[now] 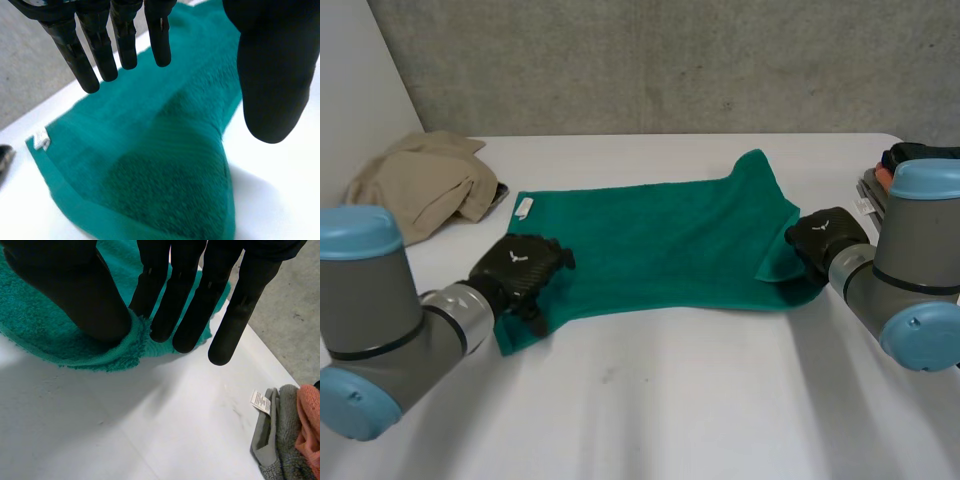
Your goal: Fold the laundry.
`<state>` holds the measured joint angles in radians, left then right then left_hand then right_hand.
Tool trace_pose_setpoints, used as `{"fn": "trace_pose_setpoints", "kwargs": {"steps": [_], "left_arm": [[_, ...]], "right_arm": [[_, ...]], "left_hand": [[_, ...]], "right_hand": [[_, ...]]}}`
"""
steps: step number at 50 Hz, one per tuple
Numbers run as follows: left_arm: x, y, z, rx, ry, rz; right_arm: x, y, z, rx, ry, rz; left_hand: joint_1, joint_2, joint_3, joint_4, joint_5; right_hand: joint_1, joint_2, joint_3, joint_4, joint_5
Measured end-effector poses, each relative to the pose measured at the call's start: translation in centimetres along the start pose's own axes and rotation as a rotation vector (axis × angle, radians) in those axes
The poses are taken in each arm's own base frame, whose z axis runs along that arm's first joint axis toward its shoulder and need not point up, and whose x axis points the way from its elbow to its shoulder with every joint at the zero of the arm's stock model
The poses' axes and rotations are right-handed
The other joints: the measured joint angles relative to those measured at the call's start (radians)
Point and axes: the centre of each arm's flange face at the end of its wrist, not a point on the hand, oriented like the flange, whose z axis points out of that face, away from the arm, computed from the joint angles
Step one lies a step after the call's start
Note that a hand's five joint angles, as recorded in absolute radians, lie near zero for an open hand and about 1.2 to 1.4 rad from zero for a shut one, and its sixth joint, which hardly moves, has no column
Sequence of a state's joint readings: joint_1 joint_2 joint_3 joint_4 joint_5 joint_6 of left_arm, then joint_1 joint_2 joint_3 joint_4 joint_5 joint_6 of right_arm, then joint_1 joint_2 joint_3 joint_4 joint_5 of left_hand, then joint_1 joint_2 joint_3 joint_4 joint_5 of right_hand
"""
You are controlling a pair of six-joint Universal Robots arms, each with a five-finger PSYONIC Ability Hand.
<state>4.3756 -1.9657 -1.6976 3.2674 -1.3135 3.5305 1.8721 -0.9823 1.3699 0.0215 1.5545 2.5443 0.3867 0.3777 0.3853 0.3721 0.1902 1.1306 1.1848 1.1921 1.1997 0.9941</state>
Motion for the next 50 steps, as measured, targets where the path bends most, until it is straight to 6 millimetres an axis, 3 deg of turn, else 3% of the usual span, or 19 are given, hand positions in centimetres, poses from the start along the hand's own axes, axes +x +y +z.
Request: {"fn": "trace_pose_setpoints", "kwargs": {"steps": [7,15,18,21,22,26,31,35,43,50], "left_arm": [[-0.1,2.0,2.9,-0.032,-0.061,0.034],[-1.3,2.7,5.7,-0.011,-0.132,0.097],[-1.5,2.9,6.4,-0.003,-0.136,0.116],[-1.7,2.9,6.8,0.003,-0.139,0.135],[-1.8,2.8,6.8,0.005,-0.142,0.141],[-2.2,2.1,6.5,0.02,-0.159,0.157],[-2.7,0.6,5.0,0.058,-0.183,0.164],[-2.5,-0.1,3.5,0.084,-0.18,0.165],[-1.5,-0.5,1.0,0.118,-0.125,0.174],[-1.6,-0.3,0.1,0.117,-0.12,0.187]], "right_arm": [[-0.6,0.8,-0.3,-0.005,-0.007,0.0],[-0.4,0.8,-0.7,0.016,0.006,0.004],[-0.2,0.9,-0.9,0.021,0.009,0.011],[0.0,1.0,-0.9,0.019,0.013,0.022],[0.1,1.1,-0.9,0.017,0.016,0.027],[0.6,1.4,-0.7,0.003,0.033,0.047],[2.3,2.5,0.2,-0.053,0.111,0.079],[3.9,3.5,0.8,-0.102,0.179,0.103],[6.3,3.6,0.7,-0.103,0.267,0.135],[7.8,3.6,0.0,-0.136,0.284,0.086]], "left_hand": [[0.021,0.03,0.025,0.03,0.042],[0.202,0.198,0.191,0.21,0.215],[0.355,0.336,0.327,0.345,0.346],[0.746,0.712,0.7,0.717,0.715],[0.779,0.782,0.764,0.783,0.773],[0.779,0.817,0.804,0.827,0.79],[0.779,0.817,0.804,0.827,0.79],[0.779,0.817,0.804,0.827,0.79],[0.779,0.817,0.804,0.827,0.79],[0.779,0.817,0.804,0.827,0.79]], "right_hand": [[0.0,0.0,0.0,0.0,0.0],[0.0,0.0,0.0,0.0,0.0],[0.0,0.0,0.0,0.0,0.0],[0.0,0.0,0.0,0.0,0.0],[0.0,0.0,0.0,0.0,0.0],[-0.001,-0.01,-0.009,-0.01,-0.005],[-0.593,-0.647,-0.643,-0.648,-0.634],[-0.88,-0.938,-0.94,-0.946,-0.93],[-0.899,-0.971,-0.98,-0.982,-0.937],[-0.899,-0.971,-0.98,-0.982,-0.942]]}}
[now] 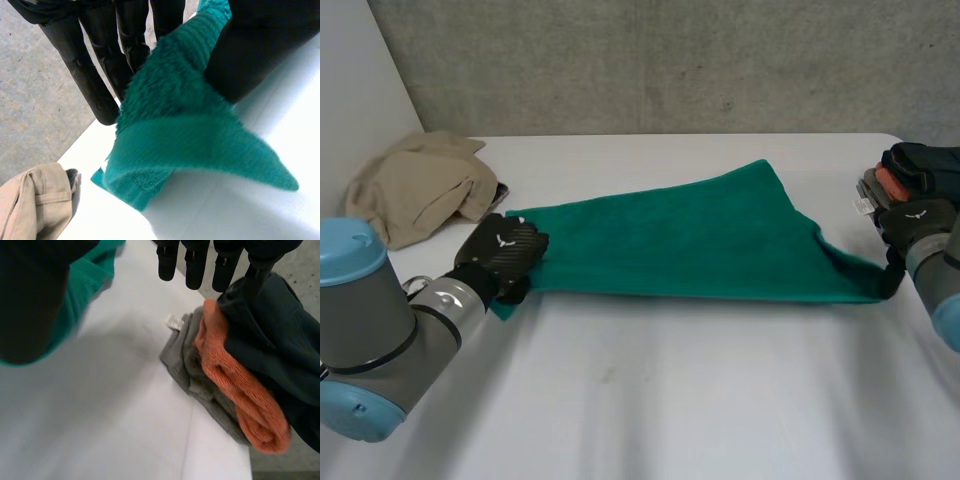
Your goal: Fold the laundry.
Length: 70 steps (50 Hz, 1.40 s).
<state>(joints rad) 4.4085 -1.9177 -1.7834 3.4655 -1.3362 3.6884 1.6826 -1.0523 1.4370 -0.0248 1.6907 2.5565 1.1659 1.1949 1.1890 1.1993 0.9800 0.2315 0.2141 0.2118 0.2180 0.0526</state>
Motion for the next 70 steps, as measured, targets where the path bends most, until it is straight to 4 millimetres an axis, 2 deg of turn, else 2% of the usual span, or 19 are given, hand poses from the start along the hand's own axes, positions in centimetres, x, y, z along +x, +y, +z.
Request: {"fn": "trace_pose_setpoints", "kwargs": {"steps": [7,12,18,23,26,30,38,42,57,70], "left_arm": [[-0.9,0.8,0.2,-0.022,-0.015,0.031],[-1.1,0.7,0.2,-0.016,-0.008,0.036],[-1.3,-0.2,0.0,0.008,0.002,0.027],[-1.8,-0.9,0.1,0.026,-0.014,0.022],[-2.3,-1.3,0.2,0.032,-0.027,0.014],[-2.9,-1.8,0.6,0.037,-0.04,-0.008],[-3.2,-2.1,1.3,0.027,-0.035,-0.045],[-3.3,-2.1,1.6,0.021,-0.037,-0.05],[-3.2,-2.2,1.8,0.014,-0.044,-0.052],[-3.2,-2.0,1.7,0.008,-0.043,-0.054]], "right_arm": [[2.0,0.6,0.7,-0.081,0.001,-0.062],[2.5,-0.3,0.5,-0.082,-0.042,-0.033],[1.9,-2.8,-1.2,-0.003,-0.165,0.002],[1.6,-4.2,-3.6,0.05,-0.306,-0.037],[1.4,-3.8,-4.4,0.047,-0.372,-0.086],[0.9,-2.1,-5.0,0.026,-0.456,-0.181],[-0.2,1.6,-3.4,0.054,-0.492,-0.253],[-0.7,2.4,-2.6,0.094,-0.497,-0.228],[-2.9,3.6,0.1,0.177,-0.5,-0.198],[-3.4,3.5,1.9,0.2,-0.453,-0.182]], "left_hand": [[0.0,0.0,0.0,0.0,0.0],[0.0,0.0,0.0,0.0,0.0],[0.0,0.0,0.0,0.0,0.0],[0.0,0.0,0.0,0.0,0.0],[0.0,0.0,0.0,0.0,0.0],[0.0,0.0,0.0,0.0,0.0],[0.0,0.0,0.0,0.0,0.0],[0.0,0.0,0.0,0.0,0.0],[0.0,0.0,0.0,0.0,0.0],[0.0,0.0,0.0,0.0,0.0]], "right_hand": [[0.0,0.0,0.0,0.0,-0.006],[0.0,0.0,0.0,0.0,-0.006],[0.0,0.0,0.0,0.0,-0.006],[0.0,0.0,0.0,0.0,-0.006],[0.0,0.0,0.001,0.0,-0.006],[0.0,0.001,0.002,0.001,-0.006],[0.005,0.054,0.058,0.047,0.048],[0.097,0.126,0.131,0.122,0.121],[0.306,0.324,0.33,0.323,0.317],[0.404,0.42,0.427,0.418,0.405]]}}
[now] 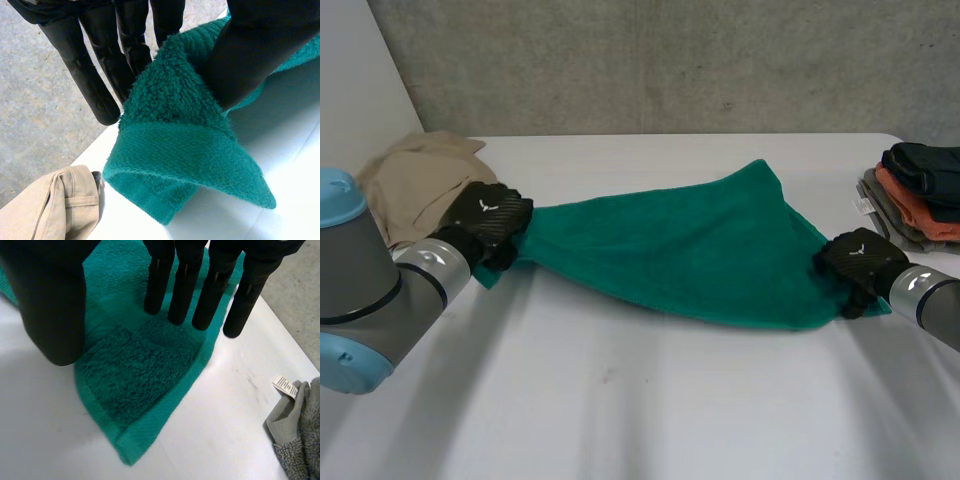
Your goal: Fold the laundry.
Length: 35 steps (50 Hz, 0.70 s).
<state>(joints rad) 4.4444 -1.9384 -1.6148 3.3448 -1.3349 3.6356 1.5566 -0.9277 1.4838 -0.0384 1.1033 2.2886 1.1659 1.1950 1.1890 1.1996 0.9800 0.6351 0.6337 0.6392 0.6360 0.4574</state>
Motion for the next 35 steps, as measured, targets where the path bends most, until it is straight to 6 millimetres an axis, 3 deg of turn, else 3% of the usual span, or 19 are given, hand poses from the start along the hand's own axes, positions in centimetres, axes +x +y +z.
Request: {"fn": "trace_pose_setpoints", "kwargs": {"steps": [10,18,21,29,31,32,35], "left_arm": [[-0.3,0.0,-0.2,-0.011,-0.005,-0.007],[-1.0,-1.4,-1.4,-0.024,-0.008,-0.034],[-1.7,-3.0,-2.6,-0.018,-0.015,-0.047],[-4.4,-9.5,-8.5,0.028,-0.051,-0.061],[-4.5,-9.7,-8.7,0.028,-0.052,-0.061],[-5.2,-11.3,-10.7,0.023,-0.062,-0.064],[-5.7,-12.0,-11.8,-0.001,-0.063,-0.07]], "right_arm": [[1.1,-0.9,0.9,0.046,0.066,0.025],[2.6,-3.3,0.2,0.058,0.087,0.053],[3.9,-5.5,-2.1,0.026,0.077,0.04],[7.8,-12.7,-13.1,-0.081,0.121,-0.043],[7.8,-12.9,-13.5,-0.083,0.124,-0.045],[8.1,-14.5,-16.4,-0.086,0.149,-0.062],[8.0,-15.2,-17.7,-0.083,0.157,-0.071]], "left_hand": [[0.0,0.0,0.0,0.0,0.0],[0.0,0.0,0.0,0.0,0.0],[0.0,0.002,0.002,0.0,0.0],[0.0,0.004,0.003,0.0,0.0],[0.0,0.004,0.003,0.0,0.0],[0.0,0.004,0.003,0.0,0.0],[0.0,0.004,0.003,0.001,0.0]], "right_hand": [[0.482,0.533,0.523,0.531,0.52],[0.482,0.541,0.547,0.559,0.527],[0.482,0.541,0.547,0.56,0.527],[0.482,0.541,0.548,0.56,0.528],[0.482,0.541,0.548,0.56,0.528],[0.482,0.541,0.548,0.561,0.533],[0.482,0.541,0.548,0.561,0.534]]}}
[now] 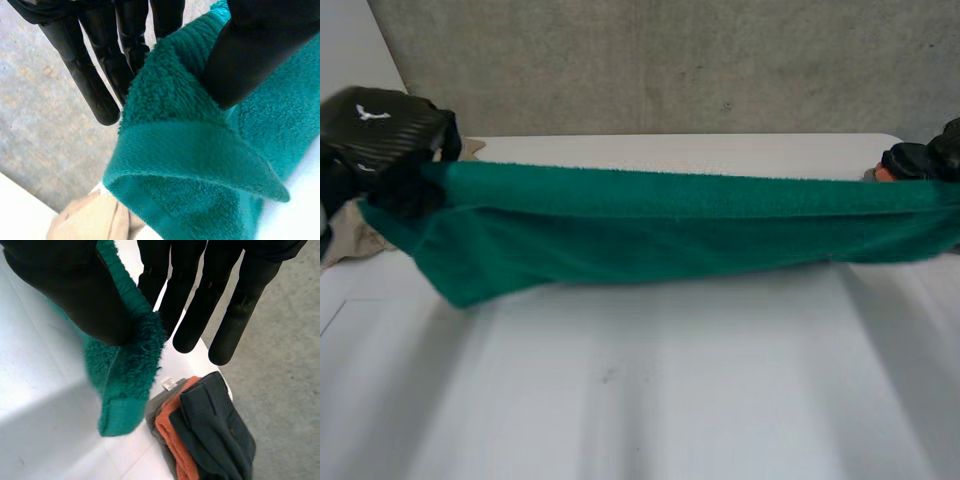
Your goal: Fold the laundry.
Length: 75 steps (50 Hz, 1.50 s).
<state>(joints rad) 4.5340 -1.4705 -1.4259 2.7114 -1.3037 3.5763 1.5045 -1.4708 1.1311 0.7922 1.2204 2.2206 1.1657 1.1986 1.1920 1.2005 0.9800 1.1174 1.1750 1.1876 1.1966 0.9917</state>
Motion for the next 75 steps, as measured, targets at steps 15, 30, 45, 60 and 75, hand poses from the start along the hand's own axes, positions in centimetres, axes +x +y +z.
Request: {"fn": "trace_pose_setpoints", "kwargs": {"steps": [15,30,45,60,75], "left_arm": [[0.2,8.1,10.4,-0.264,0.084,0.039],[-5.9,-3.8,17.8,0.517,-0.294,0.003],[-5.5,2.1,17.8,0.338,-0.21,-0.107],[3.1,18.8,17.0,-0.113,0.016,0.015],[1.5,17.5,13.2,-0.125,-0.012,0.063]], "right_arm": [[-6.6,3.2,10.0,-0.08,-0.114,0.022],[4.5,-8.3,13.8,0.68,0.56,0.218],[-0.3,-5.5,15.0,0.613,0.376,0.227],[-14.1,6.1,18.7,0.148,-0.003,0.192],[-13.1,6.1,16.6,0.137,0.012,0.231]], "left_hand": [[0.0,0.0,0.0,0.003,0.0],[0.0,0.0,0.0,0.003,0.0],[0.0,0.0,0.006,0.003,0.0],[-0.329,-0.337,-0.316,-0.329,-0.281],[-0.657,-0.691,-0.689,-0.698,-0.651]], "right_hand": [[0.0,0.0,0.001,0.0,0.0],[0.0,0.0,0.003,0.001,0.01],[0.0,0.001,0.003,0.003,0.016],[0.0,0.008,0.004,0.004,0.016],[0.0,0.008,0.004,0.004,0.016]]}}
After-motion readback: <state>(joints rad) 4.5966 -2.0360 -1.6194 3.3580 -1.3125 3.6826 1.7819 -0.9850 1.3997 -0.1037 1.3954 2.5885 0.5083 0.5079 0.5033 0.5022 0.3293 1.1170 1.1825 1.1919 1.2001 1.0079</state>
